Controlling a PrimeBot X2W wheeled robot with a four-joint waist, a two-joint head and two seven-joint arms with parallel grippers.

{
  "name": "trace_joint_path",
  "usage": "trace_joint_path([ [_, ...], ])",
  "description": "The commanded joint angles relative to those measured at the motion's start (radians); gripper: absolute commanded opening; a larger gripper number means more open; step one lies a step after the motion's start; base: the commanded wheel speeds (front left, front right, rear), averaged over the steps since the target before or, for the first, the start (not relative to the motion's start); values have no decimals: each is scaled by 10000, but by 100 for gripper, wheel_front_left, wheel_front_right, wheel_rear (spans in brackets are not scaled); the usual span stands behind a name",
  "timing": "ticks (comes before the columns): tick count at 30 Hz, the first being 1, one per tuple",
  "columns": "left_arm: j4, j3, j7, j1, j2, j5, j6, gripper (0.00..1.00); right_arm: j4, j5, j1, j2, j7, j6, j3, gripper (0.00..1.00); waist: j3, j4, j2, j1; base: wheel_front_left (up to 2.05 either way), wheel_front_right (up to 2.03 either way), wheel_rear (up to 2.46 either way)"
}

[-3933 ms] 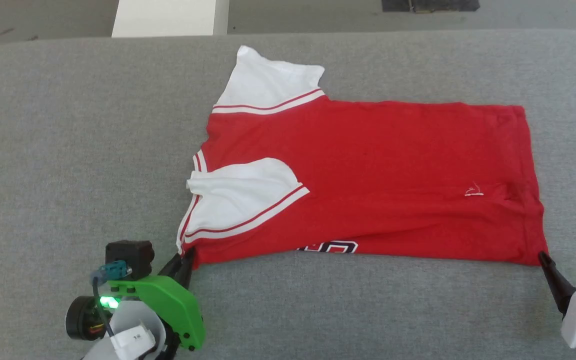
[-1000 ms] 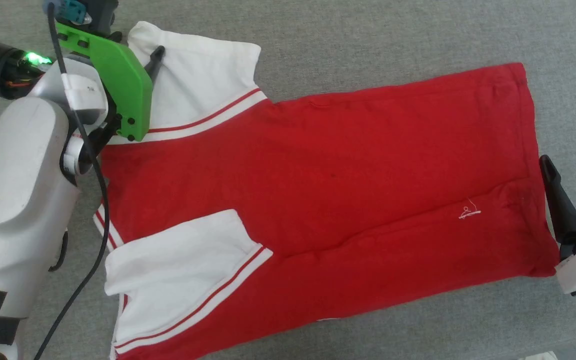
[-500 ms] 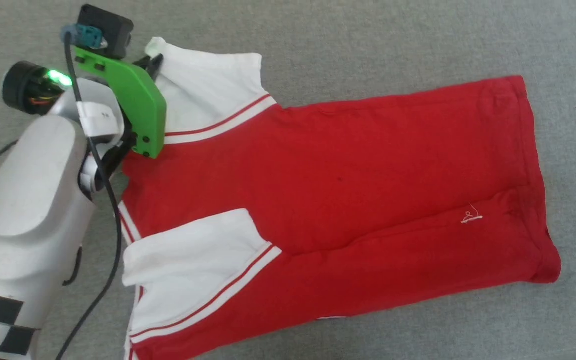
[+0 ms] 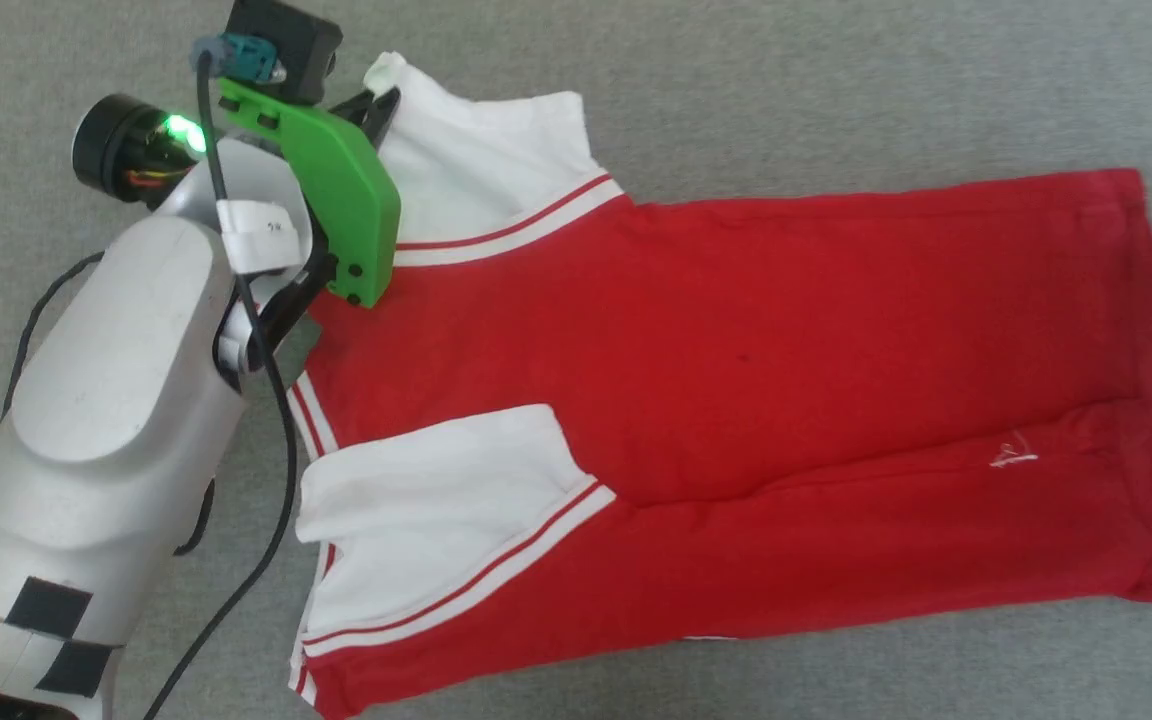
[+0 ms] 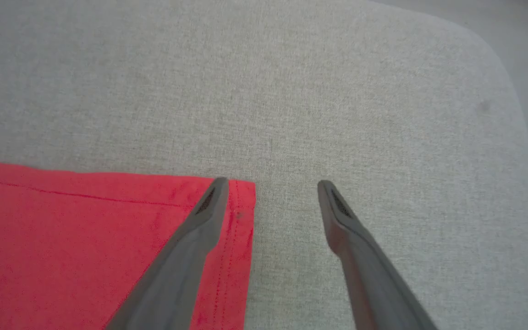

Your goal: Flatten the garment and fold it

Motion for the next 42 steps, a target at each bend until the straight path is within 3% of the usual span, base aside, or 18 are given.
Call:
trace_joint_path([
  [1, 23, -9, -42, -190, -52, 36, 38, 0, 212, 38, -196, 78, 81, -15, 44, 100, 253, 235, 0, -1, 0, 0, 0],
  [7, 183, -88, -77, -406, -170, 39, 32, 0, 1018, 37, -492, 178, 175, -15, 371, 100, 446, 400, 0, -1, 0, 0, 0],
  [8, 218, -96, -81, -429, -185, 33, 34, 0, 1151, 18, -516, 193, 235, -15, 396, 65, 457, 415, 0, -1, 0, 0, 0],
  [9, 249, -103, -85, -446, -199, 27, 33, 0, 1242, -18, -527, 198, 293, -15, 407, 2, 461, 428, 0, -1, 0, 0, 0],
  [15, 434, -3, -422, -468, -225, -65, 34, 0, 1300, -109, -656, 221, 240, -15, 387, 0, 168, 471, 0, -1, 0, 0, 0],
  [25, 137, 672, -1928, 253, -107, -567, 55, 0, 1039, 20, -263, 73, -750, -15, 72, 0, -1095, 545, 0, -1, 0, 0, 0],
  [30, -776, 906, -2824, 1618, 134, -852, 53, 0, 754, 239, 779, 129, -1310, -15, -65, 0, -1971, 632, 0, -1, 0, 0, 0],
  [31, -1485, 953, -3281, 2672, 313, -950, 125, 0, 540, 358, 1601, 261, -1637, -15, -169, 0, -2431, 675, 0, -1, 0, 0, 0],
  [37, -2824, 975, -4000, 5085, 509, -1119, 680, 0, 181, 529, 3383, 805, -2274, -15, -599, 0, -3050, 728, 0, -1, 0, 0, 0],
  [42, -3009, 767, -4204, 6492, 660, -1091, 984, 0, 181, 354, 4381, 1220, -2737, -15, -769, 0, -3187, 721, 0, -1, 0, 0, 0],
])
